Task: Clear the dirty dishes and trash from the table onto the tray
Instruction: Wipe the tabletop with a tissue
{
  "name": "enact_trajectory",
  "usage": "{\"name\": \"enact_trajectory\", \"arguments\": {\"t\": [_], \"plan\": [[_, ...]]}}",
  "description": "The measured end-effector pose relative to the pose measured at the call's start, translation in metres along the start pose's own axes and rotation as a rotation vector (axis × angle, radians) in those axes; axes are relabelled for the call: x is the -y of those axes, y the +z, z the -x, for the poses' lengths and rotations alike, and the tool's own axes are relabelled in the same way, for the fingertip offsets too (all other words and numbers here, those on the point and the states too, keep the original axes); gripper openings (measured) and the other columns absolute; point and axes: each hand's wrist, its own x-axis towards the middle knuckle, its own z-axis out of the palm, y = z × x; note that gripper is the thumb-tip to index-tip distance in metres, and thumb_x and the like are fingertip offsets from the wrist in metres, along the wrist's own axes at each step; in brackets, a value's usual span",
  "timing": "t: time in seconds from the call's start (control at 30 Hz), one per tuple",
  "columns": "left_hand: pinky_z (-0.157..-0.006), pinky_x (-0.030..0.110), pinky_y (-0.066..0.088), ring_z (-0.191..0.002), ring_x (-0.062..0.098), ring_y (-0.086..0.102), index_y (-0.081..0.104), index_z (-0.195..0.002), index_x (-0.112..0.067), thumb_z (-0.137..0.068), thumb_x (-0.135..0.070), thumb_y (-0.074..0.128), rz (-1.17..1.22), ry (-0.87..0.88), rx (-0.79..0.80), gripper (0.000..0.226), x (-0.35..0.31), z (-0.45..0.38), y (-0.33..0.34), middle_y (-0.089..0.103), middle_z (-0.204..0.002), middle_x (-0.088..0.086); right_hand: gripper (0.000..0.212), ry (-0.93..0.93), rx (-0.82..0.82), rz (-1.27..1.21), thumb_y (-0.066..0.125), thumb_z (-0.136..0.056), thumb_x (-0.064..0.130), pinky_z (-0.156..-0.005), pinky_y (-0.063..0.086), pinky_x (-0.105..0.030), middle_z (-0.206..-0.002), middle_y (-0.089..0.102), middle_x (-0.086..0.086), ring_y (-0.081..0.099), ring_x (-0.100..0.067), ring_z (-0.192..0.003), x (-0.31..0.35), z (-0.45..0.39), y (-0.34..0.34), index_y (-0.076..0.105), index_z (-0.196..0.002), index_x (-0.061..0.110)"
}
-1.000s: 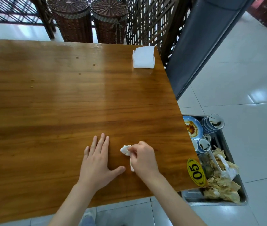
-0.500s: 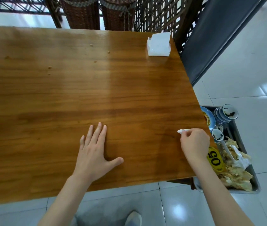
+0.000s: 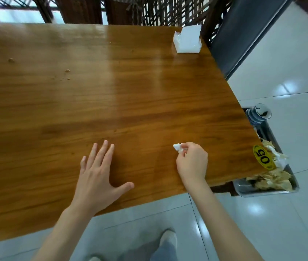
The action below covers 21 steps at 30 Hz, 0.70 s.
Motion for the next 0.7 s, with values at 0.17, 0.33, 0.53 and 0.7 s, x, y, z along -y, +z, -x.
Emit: {"name": "enact_trajectory", "arguments": {"t": [0.17, 0.33, 0.53, 0.7], "plan": [[-0.113, 0.043, -0.003, -0.142, 0.013, -0.011, 0.012, -0.149, -0.023, -0.054, -0.084, 0.038, -0.013, 0.004, 0.039, 0.116, 0.036, 0.023, -0.012, 0.005, -0.157, -0.003, 0.024, -0.149, 0.095, -0.08, 0.055, -0.093, 0.016, -0.069, 0.044, -0.013, -0.106, 0.067, -0.003, 0.061, -0.012, -0.097, 0.057, 0.064, 0.042, 0.067, -0.114, 0.012], [-0.115, 0.044, -0.001, -0.143, 0.017, -0.007, 0.013, -0.149, -0.021, -0.055, -0.081, 0.043, -0.021, -0.017, 0.059, 0.116, 0.057, 0.03, -0.018, 0.006, -0.157, -0.001, 0.026, -0.283, 0.209, -0.107, 0.052, -0.094, 0.01, -0.083, 0.051, -0.023, -0.107, 0.066, -0.006, 0.059, -0.016, -0.099, 0.086, 0.094, 0.058, 0.066, -0.116, 0.013], [-0.112, 0.052, 0.016, -0.143, 0.026, 0.013, 0.024, -0.147, -0.019, -0.052, -0.092, 0.04, -0.089, -0.039, 0.069, 0.122, 0.068, 0.021, -0.005, 0.022, -0.154, 0.003, 0.025, -0.185, -0.042, 0.029, 0.055, -0.093, 0.014, -0.073, 0.042, -0.012, -0.107, 0.066, -0.004, 0.058, -0.012, -0.097, 0.012, 0.028, -0.009, 0.066, -0.115, 0.014], [-0.109, 0.058, 0.021, -0.14, 0.031, 0.018, 0.027, -0.145, -0.022, -0.052, -0.096, 0.03, -0.077, -0.069, 0.099, 0.119, 0.067, 0.013, 0.011, 0.027, -0.152, 0.005, 0.025, 0.027, -0.153, 0.153, 0.054, -0.091, 0.006, -0.07, 0.04, -0.017, -0.107, 0.063, -0.009, 0.057, -0.016, -0.093, -0.062, -0.051, -0.057, 0.066, -0.113, 0.011]]}}
